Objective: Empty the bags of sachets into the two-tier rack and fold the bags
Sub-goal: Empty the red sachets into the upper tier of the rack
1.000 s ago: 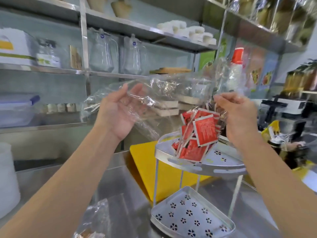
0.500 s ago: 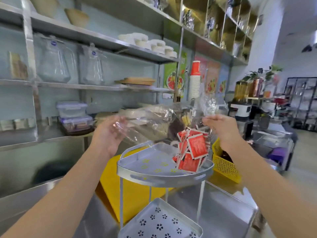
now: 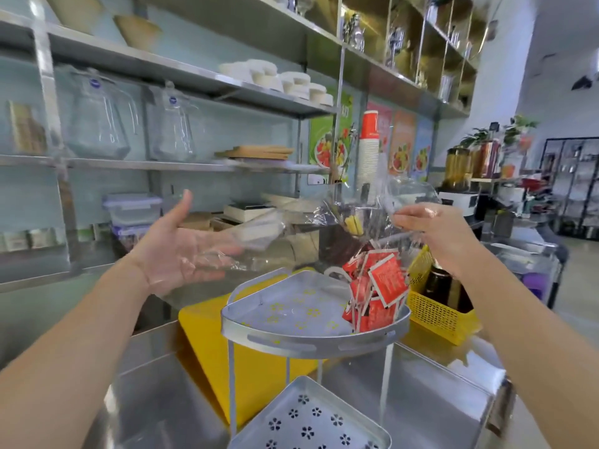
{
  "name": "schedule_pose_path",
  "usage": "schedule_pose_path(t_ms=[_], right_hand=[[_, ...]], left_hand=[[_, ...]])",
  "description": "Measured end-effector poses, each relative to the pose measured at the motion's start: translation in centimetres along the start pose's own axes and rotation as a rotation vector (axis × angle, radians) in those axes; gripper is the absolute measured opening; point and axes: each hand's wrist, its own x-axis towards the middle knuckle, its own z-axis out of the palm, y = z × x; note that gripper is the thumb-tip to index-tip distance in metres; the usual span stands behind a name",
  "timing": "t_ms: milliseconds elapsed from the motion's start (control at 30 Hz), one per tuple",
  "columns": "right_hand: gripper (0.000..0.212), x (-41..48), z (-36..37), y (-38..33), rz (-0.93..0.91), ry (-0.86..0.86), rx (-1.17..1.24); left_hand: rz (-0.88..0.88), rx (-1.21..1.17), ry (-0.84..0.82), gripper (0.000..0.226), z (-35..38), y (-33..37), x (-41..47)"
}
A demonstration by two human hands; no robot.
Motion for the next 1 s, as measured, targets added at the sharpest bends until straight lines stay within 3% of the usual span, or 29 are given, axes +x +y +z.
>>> schedule_pose_path(t_ms=[67, 233, 333, 433, 533, 567, 633, 667, 733, 833, 900, 1000], right_hand=[[0.009, 0.3, 0.3, -0.1, 0.001, -0.008, -0.051], [0.016, 1.3, 0.8, 0.1, 0.013, 0.142, -0.105], [0.016, 1.4, 1.1, 0.6, 0.006, 0.241, -0.08], [0.004, 1.4, 1.9, 0.7, -0.046, 0.271, -0.137], [0.009, 1.3, 2.9, 0.4, -0.099, 0.218, -0.246], [0.011, 1.2, 3.2, 0.3, -0.127, 0.201, -0.275], [0.012, 1.0, 3.7, 0.1, -0.18, 0.174, -0.346], [0.012, 1.0, 3.7, 0.0, -0.197, 0.164, -0.372], [0.012, 1.0, 3.5, 0.0, -0.201, 0.167, -0.394], [0.011, 1.2, 2.7, -0.1, -0.172, 0.2, -0.419], [0.008, 1.3, 2.3, -0.2, -0.145, 0.222, -0.408], [0.003, 1.7, 2.3, -0.7, -0.159, 0.259, -0.347]], left_hand=[[0.032, 0.25, 0.063, 0.055, 1.1, 0.8, 0.5], [0.41, 0.523, 0.632, 0.055, 2.4, 1.0, 3.2], [0.576, 0.7, 0.891, 0.04, 2.2, 0.3, 4.0], [0.617, 0.543, 0.84, 0.023, 3.7, -0.5, 5.0], [0.508, 0.378, 0.653, 0.022, 5.8, -1.1, 6.2], [0.451, 0.417, 0.617, 0.032, 6.5, -1.2, 6.5], [0.376, 0.632, 0.695, 0.074, 7.4, -1.4, 7.1], [0.398, 0.708, 0.782, 0.091, 7.6, -1.3, 7.1], [0.53, 0.719, 0.857, 0.103, 8.1, -0.7, 6.7], [0.589, 0.654, 0.63, 0.088, 8.6, 0.4, 6.9], [0.442, 0.557, 0.408, 0.083, 9.3, 0.3, 7.5], [0.308, 0.632, 0.281, 0.099, 10.3, -1.7, 8.6]])
